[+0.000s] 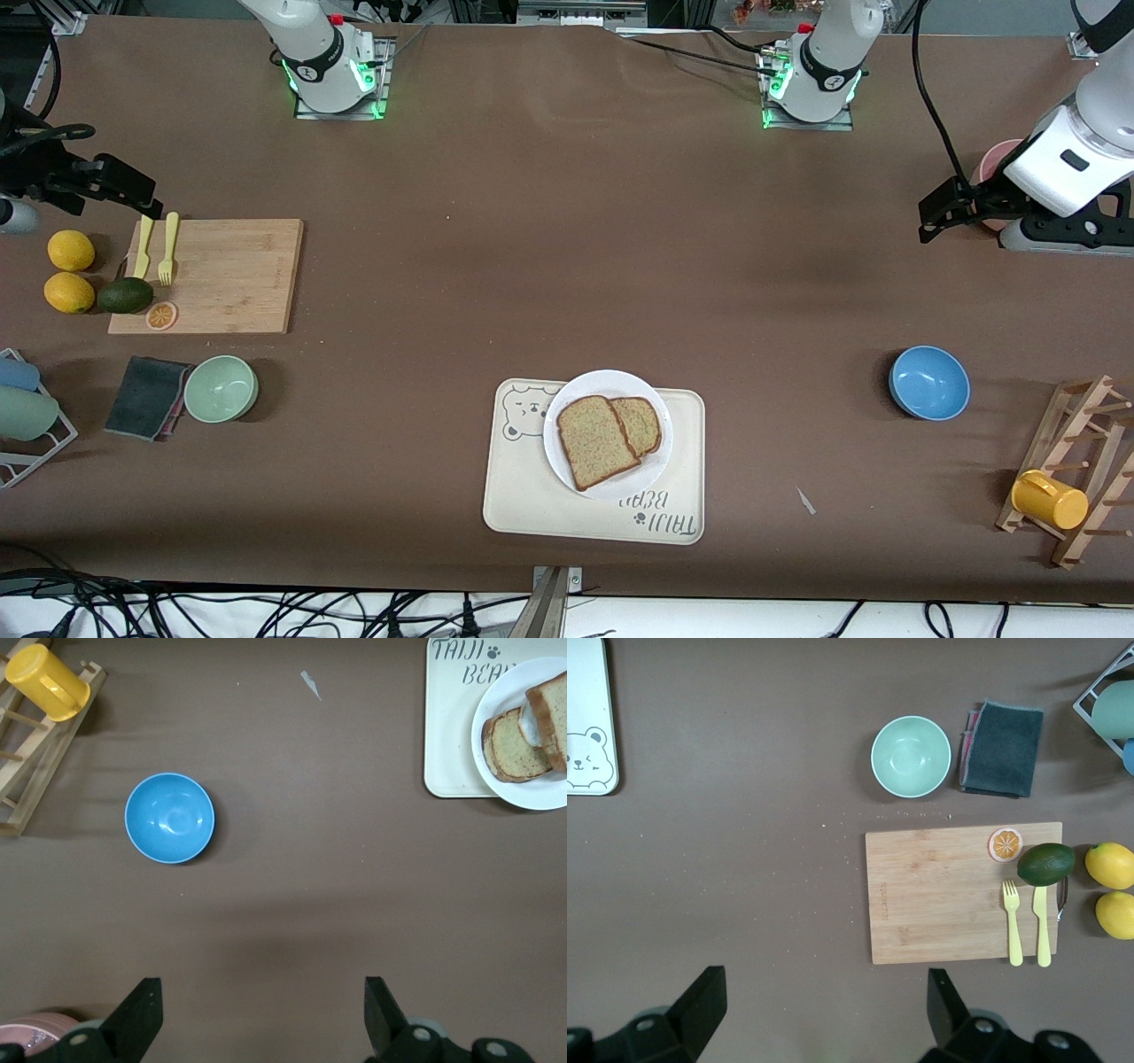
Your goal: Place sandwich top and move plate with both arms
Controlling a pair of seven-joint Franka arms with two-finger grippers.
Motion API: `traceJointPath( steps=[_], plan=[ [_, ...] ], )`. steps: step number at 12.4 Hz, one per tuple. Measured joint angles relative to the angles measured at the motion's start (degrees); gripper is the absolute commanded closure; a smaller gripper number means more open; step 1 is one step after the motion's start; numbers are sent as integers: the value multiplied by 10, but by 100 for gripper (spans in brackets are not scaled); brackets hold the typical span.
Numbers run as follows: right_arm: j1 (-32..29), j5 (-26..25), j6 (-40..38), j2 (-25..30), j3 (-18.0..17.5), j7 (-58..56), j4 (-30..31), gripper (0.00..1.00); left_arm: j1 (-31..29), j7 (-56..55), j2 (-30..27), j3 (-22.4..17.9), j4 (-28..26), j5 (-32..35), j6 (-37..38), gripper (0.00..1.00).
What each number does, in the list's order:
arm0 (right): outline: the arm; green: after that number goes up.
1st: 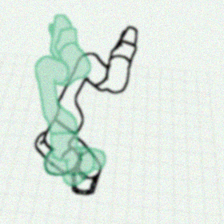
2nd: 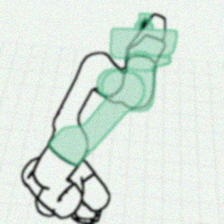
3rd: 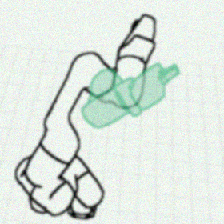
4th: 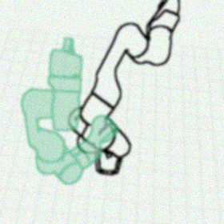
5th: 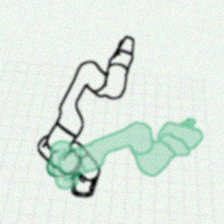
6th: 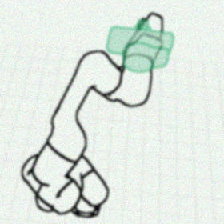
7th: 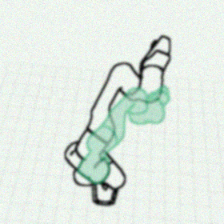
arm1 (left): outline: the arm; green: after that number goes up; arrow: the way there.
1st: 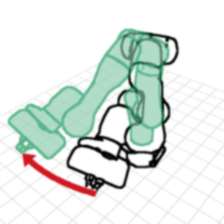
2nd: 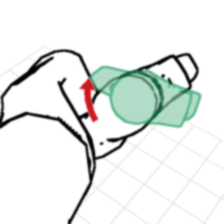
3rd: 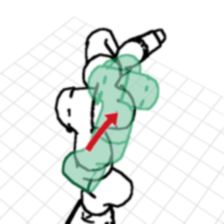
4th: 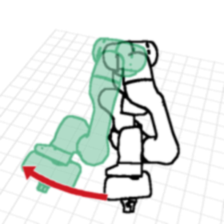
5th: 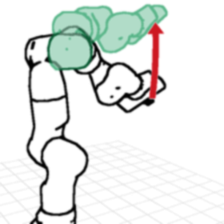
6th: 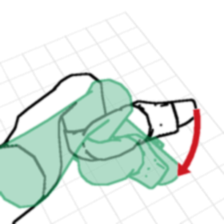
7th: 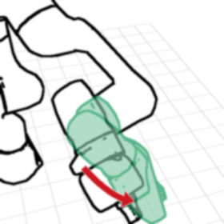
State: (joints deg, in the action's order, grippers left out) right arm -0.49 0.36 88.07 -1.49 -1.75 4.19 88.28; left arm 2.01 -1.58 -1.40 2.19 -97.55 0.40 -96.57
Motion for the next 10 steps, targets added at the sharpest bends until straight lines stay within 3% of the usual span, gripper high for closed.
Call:
traceJointPath(
  steps=[10],
  plan=[
    [0,0,0,0,-2,0,0,0,0,0,0,0,0,-4,12,0]
  ],
)
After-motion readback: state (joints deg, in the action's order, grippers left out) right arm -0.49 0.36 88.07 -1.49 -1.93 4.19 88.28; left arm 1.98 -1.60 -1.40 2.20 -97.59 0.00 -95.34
